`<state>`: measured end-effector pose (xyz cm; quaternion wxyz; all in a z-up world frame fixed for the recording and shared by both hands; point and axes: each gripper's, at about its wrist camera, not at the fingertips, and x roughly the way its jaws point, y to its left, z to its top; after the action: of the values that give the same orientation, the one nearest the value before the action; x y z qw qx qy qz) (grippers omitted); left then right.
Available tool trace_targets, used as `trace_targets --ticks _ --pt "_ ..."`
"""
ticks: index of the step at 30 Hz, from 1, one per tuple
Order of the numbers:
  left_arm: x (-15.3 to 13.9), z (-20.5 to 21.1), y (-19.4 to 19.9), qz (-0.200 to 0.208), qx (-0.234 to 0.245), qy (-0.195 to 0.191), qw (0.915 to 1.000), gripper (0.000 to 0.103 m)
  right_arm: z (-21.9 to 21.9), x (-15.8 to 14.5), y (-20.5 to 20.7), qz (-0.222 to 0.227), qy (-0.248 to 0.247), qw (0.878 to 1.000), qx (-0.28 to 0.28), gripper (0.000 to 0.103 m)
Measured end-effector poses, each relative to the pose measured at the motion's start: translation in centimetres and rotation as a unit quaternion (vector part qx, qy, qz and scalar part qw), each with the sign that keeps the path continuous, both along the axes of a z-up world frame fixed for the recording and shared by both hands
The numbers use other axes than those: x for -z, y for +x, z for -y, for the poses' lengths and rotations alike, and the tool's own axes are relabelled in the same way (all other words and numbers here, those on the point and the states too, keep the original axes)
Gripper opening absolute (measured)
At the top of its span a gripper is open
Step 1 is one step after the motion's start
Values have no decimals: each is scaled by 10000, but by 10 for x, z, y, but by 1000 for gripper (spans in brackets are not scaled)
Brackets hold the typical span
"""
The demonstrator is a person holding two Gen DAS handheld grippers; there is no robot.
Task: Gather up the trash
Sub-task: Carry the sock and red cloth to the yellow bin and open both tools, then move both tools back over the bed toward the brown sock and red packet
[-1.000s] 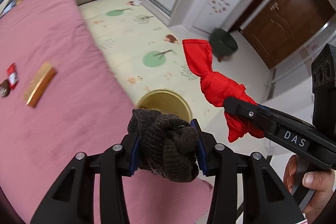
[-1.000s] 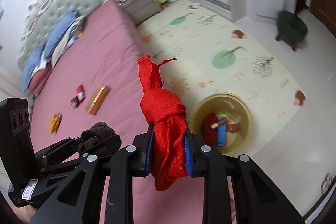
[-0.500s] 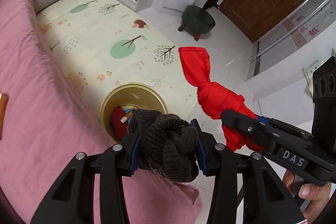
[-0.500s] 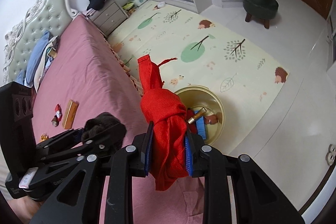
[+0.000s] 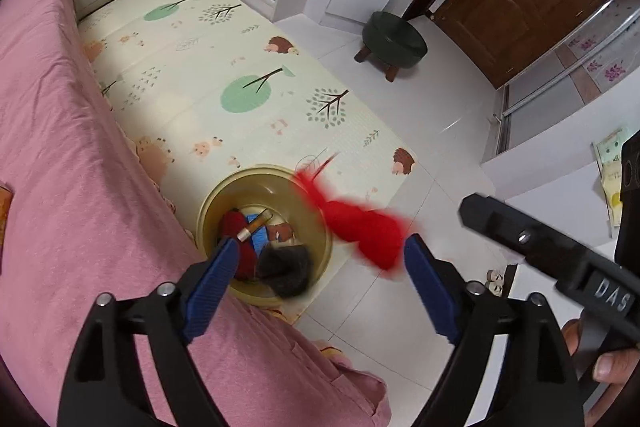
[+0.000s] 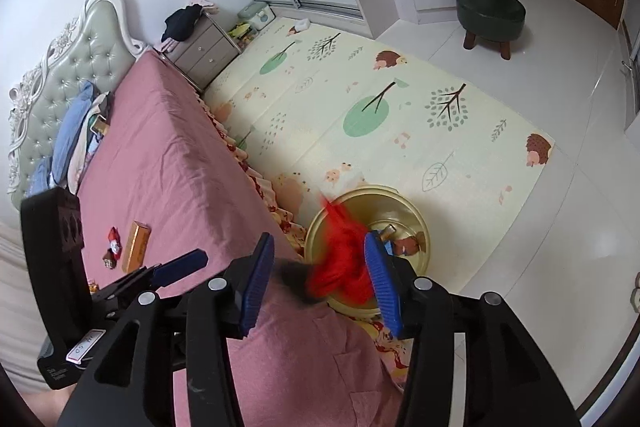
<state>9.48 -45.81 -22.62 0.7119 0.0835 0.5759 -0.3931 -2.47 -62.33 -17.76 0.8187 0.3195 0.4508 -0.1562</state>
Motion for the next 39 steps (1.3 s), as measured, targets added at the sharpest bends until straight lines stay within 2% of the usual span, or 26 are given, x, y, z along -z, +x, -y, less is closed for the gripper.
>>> trace_targets --ticks 6,11,13,16,22,27,31,34,39 --pt "-8 -17 11 -68 -204 34 9998 88 -10 -11 14 4 -77 9996 -256 61" --pt "-24 -44 15 19 -401 -49 9992 88 -35 -27 30 115 -249 9977 -622 67" --pt "-32 -59 17 63 -559 -94 9984 88 -47 -34 37 145 -324 9966 -746 79" --pt "-44 -85 22 144 -819 -114 9965 89 -68 -43 47 226 -413 9947 -914 87" --pt "-63 -149 31 327 -1405 -105 9895 89 -109 -54 67 378 -337 9926 -1100 91" --pt "-75 -209 39 450 -1970 -95 9793 90 -153 -61 89 353 -497 9870 -1489 91" --pt "-82 -253 49 606 -2352 -45 9700 90 -191 -64 113 278 -342 9814 -1867 92" --pt "-87 -292 60 666 -2750 17 9591 91 -217 -68 126 298 -379 9780 -2030 94" --pt "-88 -346 78 743 -3280 141 9416 92 -260 -64 163 49 -371 9735 -2256 94"
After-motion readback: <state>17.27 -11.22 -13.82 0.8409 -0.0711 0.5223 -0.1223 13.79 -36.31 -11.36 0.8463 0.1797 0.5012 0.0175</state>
